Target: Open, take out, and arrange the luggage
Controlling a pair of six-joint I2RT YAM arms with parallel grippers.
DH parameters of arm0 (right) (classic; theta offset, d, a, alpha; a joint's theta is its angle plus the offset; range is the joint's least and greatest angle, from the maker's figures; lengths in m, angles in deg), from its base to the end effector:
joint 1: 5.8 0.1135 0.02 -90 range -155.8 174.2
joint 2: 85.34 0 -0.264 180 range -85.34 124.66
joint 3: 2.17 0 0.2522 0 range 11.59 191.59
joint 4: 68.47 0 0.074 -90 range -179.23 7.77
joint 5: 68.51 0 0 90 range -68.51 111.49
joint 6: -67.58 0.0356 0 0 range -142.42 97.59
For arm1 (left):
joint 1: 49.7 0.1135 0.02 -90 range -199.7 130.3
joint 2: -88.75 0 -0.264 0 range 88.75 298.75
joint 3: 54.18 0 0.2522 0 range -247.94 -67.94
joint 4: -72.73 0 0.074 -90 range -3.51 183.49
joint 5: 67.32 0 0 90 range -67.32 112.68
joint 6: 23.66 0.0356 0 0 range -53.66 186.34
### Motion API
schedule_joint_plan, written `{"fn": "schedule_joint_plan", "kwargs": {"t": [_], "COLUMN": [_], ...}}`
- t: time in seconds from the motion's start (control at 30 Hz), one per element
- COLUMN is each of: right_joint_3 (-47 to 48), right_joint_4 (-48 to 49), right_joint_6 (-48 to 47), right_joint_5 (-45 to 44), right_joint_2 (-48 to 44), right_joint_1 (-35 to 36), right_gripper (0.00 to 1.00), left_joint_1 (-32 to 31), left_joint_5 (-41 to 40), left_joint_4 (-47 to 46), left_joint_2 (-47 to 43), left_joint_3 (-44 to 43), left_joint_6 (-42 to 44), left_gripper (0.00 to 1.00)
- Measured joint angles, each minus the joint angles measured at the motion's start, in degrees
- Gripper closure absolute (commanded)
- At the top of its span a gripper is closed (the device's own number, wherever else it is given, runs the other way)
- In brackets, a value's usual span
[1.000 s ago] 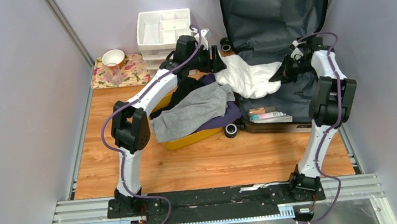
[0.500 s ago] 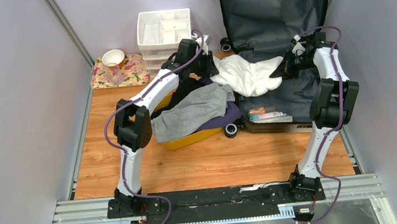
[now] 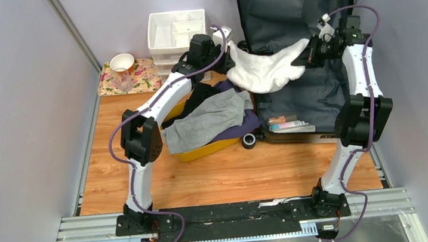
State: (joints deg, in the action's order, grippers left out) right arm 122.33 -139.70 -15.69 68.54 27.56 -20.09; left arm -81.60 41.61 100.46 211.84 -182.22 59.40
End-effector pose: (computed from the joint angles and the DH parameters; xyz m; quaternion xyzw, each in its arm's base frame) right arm 0.4129 -0.0783 0.3226 0.0586 0.8891 0.3685 0.2650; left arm 0.4308 -0.2818 0.3148 0.2664 0.7824 -0.3107 0.4694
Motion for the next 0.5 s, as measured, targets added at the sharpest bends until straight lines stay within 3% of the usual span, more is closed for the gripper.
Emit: {"fn": "schedule_joint_plan", "kwargs": {"t": [0.27,0.5], "right_joint_3": [4.8,7.3], "right_joint_4": [6.7,9.1], "right_joint_6": [4.5,5.5], "right_joint_5": [0.1,-0.6], "right_joint_2": [-5.7,-8.1], "right_joint_1": [2.8,11.9], "right_gripper": [1.00,1.00], "left_joint_1": [1.4,4.9], "left_joint_5": [-1.7,-2.1], "left_joint_4": [-2.7,-4.2], "left_joint_2": [-13.3,-36.9], "left_joint_3": [5.9,26.6], "left_joint_6": [4.7,7.3], "left_gripper": [1.00,1.00]}}
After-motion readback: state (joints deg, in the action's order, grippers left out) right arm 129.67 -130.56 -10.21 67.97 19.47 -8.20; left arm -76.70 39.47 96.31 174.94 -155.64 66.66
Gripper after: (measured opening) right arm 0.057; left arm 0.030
